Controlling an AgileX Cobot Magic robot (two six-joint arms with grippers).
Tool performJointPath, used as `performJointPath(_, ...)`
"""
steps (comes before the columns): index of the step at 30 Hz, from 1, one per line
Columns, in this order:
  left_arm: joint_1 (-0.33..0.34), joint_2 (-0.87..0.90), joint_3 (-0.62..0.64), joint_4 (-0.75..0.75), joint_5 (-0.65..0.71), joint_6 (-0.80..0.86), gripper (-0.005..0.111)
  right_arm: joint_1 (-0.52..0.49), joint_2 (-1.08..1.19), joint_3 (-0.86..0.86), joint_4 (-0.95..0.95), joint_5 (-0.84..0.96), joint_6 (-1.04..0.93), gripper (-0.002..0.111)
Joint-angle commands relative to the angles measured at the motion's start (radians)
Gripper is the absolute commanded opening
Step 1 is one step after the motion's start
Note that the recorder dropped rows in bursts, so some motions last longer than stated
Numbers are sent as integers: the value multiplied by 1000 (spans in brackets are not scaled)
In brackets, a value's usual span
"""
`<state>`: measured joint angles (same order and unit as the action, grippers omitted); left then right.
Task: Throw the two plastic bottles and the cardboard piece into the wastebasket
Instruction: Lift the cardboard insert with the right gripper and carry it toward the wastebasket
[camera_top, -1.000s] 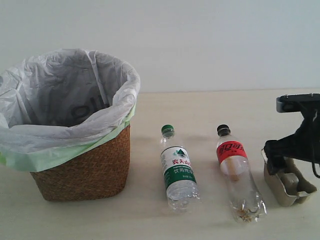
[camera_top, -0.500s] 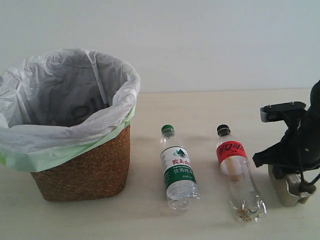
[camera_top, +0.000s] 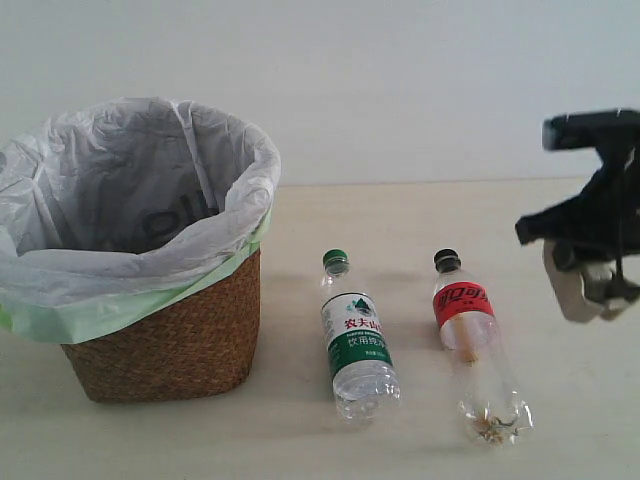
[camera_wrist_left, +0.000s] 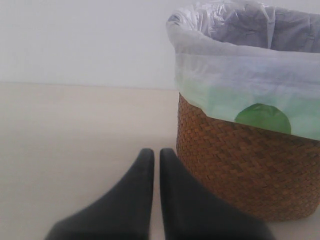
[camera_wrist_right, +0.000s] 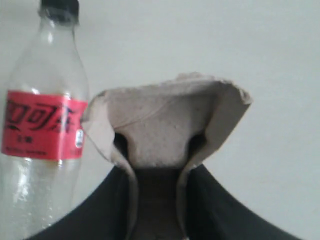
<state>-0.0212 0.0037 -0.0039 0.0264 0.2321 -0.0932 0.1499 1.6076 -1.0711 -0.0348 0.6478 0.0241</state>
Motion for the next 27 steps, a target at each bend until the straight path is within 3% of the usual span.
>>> performJointPath(1,1,-4,4,-8,1,7,4,0,-121,-103,-4,53,27,0)
performJointPath(5,1,-4,4,-8,1,7,4,0,-168,-205,-43,119,43,0)
performJointPath(10,1,-4,4,-8,1,7,4,0,-160,-271,-240,250,210,0)
performJointPath(15,1,-4,4,-8,1,7,4,8,-127,-271,-172,252,210,0)
performJointPath(19,1,-4,4,-8,1,7,4,73,-81,-271,-83,206,202,0)
performJointPath(22,1,-4,4,-8,1,7,4,146,-26,-334,152,243,126,0)
performJointPath(25,1,-4,4,-8,1,7,4,213,36,-505,661,336,-297,0)
performJointPath(27,1,-4,4,-8,1,7,4,260,55,-577,833,277,-387,2)
